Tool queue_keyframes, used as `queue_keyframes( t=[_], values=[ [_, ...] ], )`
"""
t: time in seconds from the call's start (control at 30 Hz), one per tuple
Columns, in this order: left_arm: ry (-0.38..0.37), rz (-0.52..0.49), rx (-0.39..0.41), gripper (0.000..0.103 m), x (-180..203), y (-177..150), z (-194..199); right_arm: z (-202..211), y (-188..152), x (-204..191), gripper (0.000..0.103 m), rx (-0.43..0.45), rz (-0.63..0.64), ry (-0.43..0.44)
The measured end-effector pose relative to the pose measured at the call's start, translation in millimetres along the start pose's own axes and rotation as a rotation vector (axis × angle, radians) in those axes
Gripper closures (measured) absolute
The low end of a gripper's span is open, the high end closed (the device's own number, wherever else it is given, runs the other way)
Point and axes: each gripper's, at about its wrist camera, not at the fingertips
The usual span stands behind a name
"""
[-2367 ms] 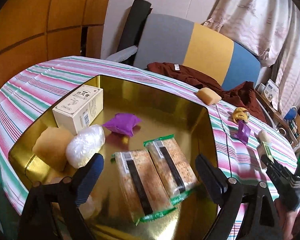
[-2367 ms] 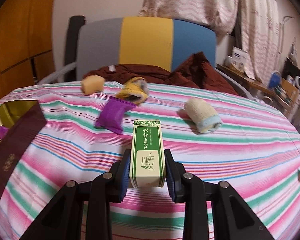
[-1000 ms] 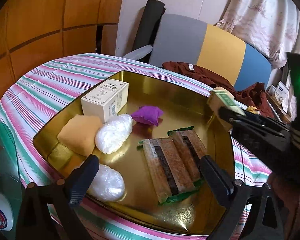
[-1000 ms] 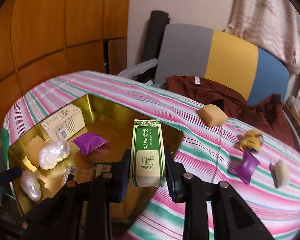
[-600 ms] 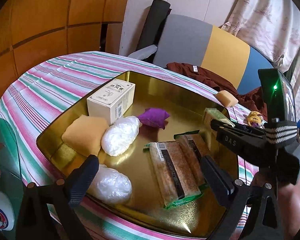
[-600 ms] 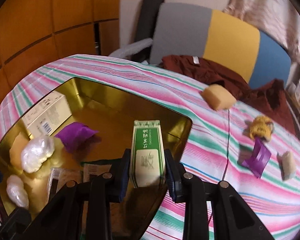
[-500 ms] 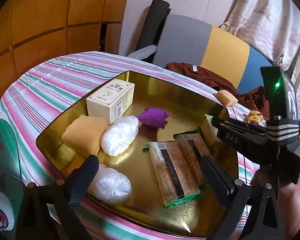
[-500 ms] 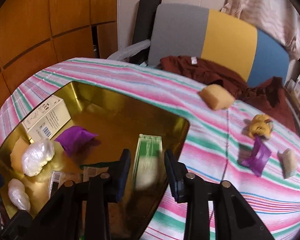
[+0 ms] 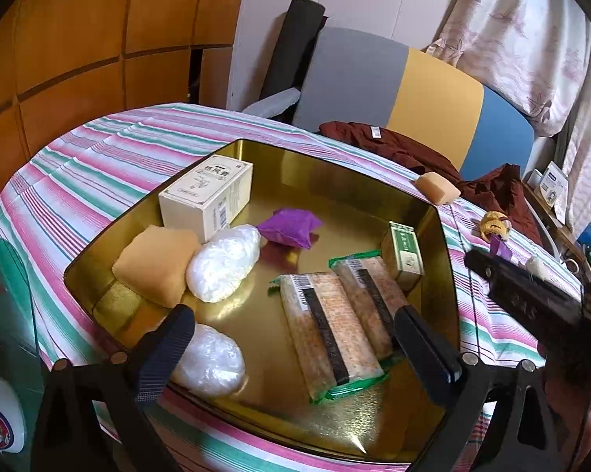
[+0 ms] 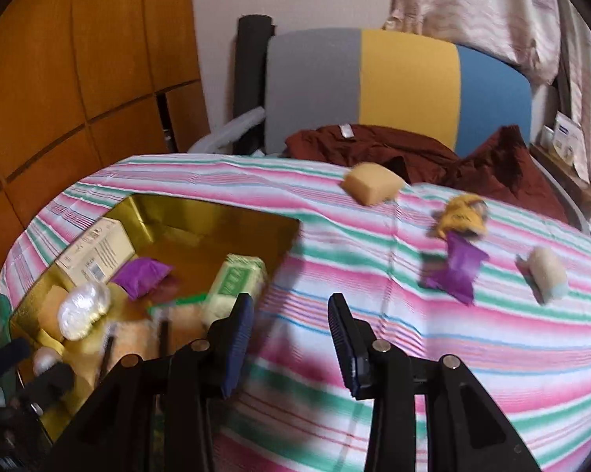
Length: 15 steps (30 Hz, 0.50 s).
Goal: Organize objects
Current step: 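Carry the green box into the gold tray and open the right gripper, then move the right gripper toward the cream rolled sock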
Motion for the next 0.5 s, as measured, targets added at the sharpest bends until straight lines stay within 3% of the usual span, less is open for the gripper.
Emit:
queue_keyframes(
  t=[0.23,0.5],
  values=[
    [-0.043,-0.031,0.025,0.0,12.7,-4.4,8.1,-1.1,-24.5,35.3,0.064,-0.066,-0.06,-0.046],
    [-0.081,-0.052,0.03,0.0,27.1,-7.1,15.9,7.1,-38.3,64.1,0.064,-0.083,-0.092,-0.104]
  ],
)
Point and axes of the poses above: each gripper's, at about its wrist camera, not at the fingertips, and z roughly against the way its jaws point, x to its right, y to its top, and after that the axes turned 5 degrees about -x, right-handed
